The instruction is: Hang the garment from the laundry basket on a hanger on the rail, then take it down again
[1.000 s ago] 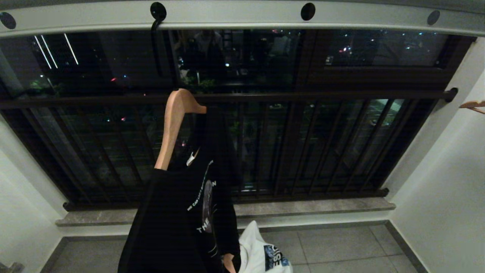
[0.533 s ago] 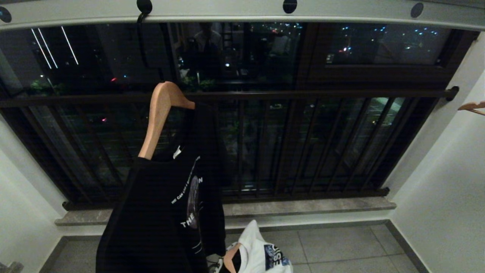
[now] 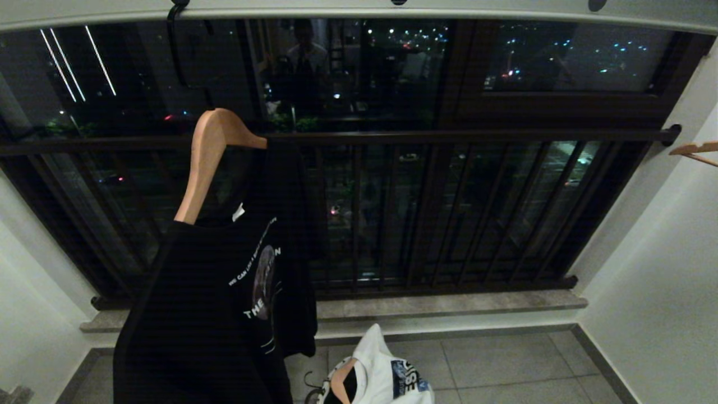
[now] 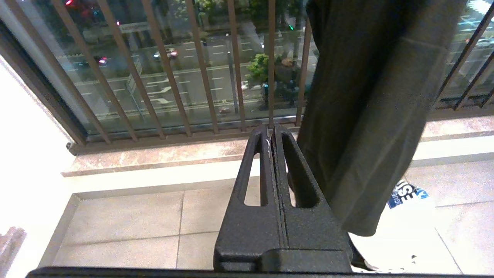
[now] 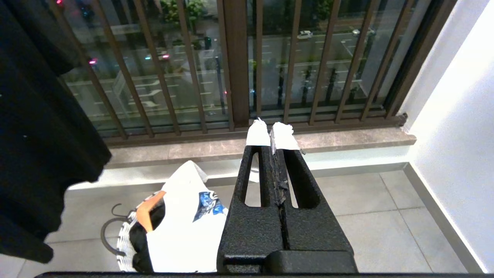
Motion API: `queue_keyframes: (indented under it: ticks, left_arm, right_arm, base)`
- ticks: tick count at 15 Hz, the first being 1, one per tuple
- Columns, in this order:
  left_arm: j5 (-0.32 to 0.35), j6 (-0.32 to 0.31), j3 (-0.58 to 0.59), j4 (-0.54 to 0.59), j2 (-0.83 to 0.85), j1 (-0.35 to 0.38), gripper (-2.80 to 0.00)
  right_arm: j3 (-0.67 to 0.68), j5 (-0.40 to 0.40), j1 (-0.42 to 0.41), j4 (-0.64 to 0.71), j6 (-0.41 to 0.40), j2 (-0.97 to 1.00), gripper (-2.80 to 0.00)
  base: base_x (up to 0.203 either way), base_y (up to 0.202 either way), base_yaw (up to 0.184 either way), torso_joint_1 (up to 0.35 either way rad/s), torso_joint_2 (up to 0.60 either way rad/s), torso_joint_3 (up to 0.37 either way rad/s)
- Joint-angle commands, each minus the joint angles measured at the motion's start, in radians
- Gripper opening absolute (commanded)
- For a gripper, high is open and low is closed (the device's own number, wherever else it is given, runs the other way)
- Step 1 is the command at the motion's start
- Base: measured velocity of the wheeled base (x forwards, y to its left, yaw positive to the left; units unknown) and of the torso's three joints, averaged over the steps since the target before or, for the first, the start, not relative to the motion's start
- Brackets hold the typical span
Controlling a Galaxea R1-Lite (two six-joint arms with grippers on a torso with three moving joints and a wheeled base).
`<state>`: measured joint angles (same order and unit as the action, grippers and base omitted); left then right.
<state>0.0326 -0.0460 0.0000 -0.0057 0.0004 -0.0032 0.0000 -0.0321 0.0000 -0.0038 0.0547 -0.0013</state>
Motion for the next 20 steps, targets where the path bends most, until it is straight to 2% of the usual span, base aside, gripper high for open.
queue_keyframes:
  ticks: [1, 12, 20]
  left_arm:
    - [0.000, 0.000, 0.003, -0.001, -0.002, -0.001, -2.80]
    - [0.000, 0.000, 0.003, -0.002, -0.002, 0.000, -2.80]
    - [0.000, 0.000, 0.002, -0.002, -0.002, 0.000, -2.80]
  right_arm:
    - [0.000, 0.000, 0.000, -0.001, 0.001, 0.001, -2.80]
    - [0.000, 0.000, 0.000, -0.001, 0.001, 0.001, -2.80]
    - [0.000, 0.000, 0.000, -0.001, 0.001, 0.001, -2.80]
  base:
    - [0.000, 0.000, 0.000, -0.069, 0.14, 0.072]
    - [0.000, 0.000, 0.000, -0.089, 0.19, 0.095]
    - [0.000, 0.000, 0.000, -0.140, 0.30, 0.153]
